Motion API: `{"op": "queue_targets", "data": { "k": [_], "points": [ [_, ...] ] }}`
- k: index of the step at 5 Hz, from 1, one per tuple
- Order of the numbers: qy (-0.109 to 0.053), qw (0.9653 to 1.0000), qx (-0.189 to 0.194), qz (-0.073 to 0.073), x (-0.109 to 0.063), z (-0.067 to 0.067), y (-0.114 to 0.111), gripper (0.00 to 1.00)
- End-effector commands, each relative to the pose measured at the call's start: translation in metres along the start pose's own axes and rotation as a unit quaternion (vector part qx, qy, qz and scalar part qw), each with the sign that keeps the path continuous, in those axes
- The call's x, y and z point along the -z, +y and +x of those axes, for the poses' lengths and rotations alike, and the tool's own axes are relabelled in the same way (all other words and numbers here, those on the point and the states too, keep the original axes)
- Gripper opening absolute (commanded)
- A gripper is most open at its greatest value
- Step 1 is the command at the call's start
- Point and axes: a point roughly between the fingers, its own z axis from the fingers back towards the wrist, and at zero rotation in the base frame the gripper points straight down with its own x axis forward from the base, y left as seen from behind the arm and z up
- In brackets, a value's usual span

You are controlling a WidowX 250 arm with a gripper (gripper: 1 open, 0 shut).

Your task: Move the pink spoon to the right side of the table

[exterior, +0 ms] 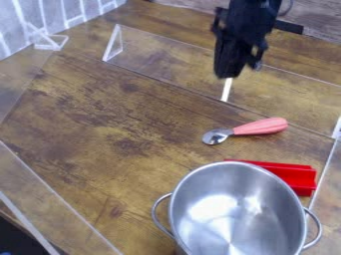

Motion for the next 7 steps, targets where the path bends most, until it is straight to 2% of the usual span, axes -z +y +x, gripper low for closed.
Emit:
{"op": "queue_targets", "data": {
  "k": [1,2,3,4,6,7],
  "points": [
    [-0.036,0.9991,-0.005,0.022,-0.022,-0.001,0.010,1.00],
    [-0.039,0.9989,-0.006,0.024,-0.019,0.001,0.016,1.00],
    [-0.040,0.9989,-0.006,0.023,-0.015,-0.008,0.016,1.00],
    [-0.045,0.9984,-0.006,0.033,-0.012,-0.019,0.003,1.00],
    [-0.049,0.9978,-0.026,0.038,-0.001,0.004,-0.013,1.00],
    [-0.051,0.9972,-0.038,0.040,0.004,0.001,0.004,1.00]
  ]
}}
